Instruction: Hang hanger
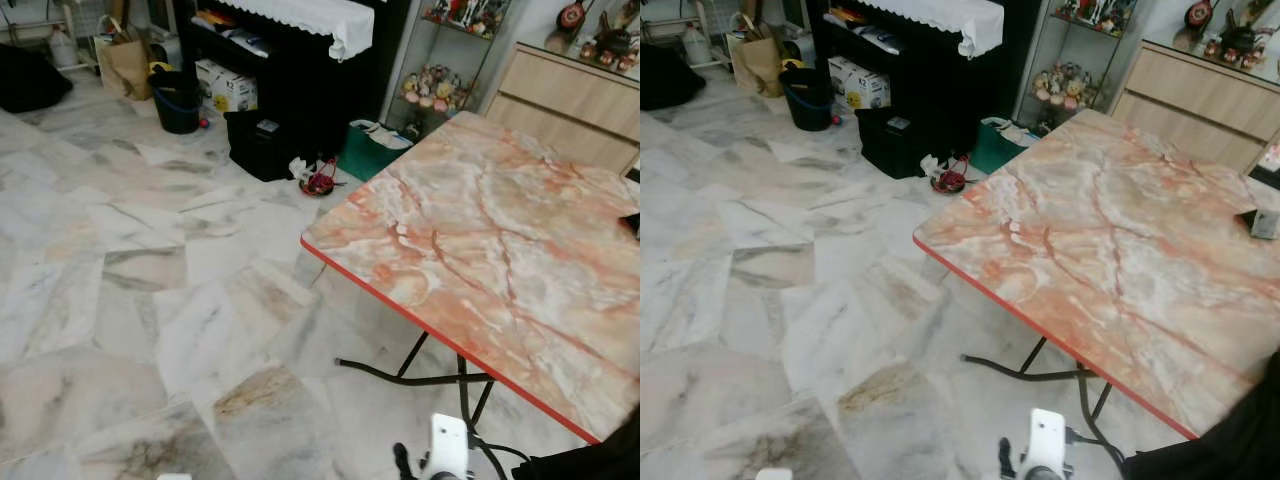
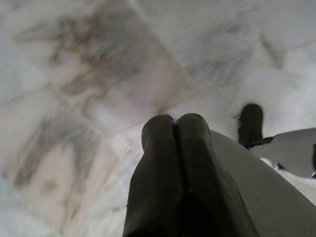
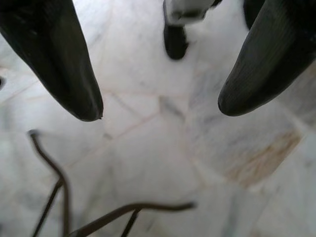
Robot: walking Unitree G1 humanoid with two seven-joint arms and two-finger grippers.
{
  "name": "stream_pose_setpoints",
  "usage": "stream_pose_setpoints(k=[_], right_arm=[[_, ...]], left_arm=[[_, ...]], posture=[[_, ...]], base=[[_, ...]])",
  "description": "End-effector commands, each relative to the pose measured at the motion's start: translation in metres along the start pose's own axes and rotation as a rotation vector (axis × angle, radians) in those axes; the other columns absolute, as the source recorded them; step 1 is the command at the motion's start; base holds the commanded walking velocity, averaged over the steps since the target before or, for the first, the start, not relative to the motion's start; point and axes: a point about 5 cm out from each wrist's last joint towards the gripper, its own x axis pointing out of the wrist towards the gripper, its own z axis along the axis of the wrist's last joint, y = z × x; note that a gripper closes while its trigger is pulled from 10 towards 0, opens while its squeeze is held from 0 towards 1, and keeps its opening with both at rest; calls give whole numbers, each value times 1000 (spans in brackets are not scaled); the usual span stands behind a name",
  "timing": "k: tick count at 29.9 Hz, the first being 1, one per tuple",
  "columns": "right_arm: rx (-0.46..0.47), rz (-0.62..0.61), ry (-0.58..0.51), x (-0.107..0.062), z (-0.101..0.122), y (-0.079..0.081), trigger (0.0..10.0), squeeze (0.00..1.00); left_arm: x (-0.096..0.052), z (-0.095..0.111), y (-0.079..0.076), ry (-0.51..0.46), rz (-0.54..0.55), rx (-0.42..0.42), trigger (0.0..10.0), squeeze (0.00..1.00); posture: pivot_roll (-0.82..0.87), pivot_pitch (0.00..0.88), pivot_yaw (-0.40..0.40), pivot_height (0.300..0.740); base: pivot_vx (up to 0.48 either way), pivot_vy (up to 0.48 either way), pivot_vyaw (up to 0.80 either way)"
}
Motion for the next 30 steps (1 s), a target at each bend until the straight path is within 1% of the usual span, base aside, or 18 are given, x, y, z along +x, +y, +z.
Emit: stream_pose_setpoints(k=[1,12,21,30], right_arm=[[57,37,134,-11,-48,-26,10000,0],[71,40,131,-10,-46,-24,10000,0],[80,39,131,-10,-46,-23,10000,0],[79,37,129,-10,-45,-24,10000,0]], left_arm=[[0,12,39,5,24,47,10000,0],[0,15,41,3,16,70,10000,0],[-2,5,44,37,18,85,10000,0],[-3,3,45,44,12,97,10000,0]], posture=[[75,0,-47,740],[69,0,-31,740],[65,0,-26,740],[59,0,-28,740]], base=[[0,0,-756],[0,0,-756],[0,0,-756],[0,0,-756]])
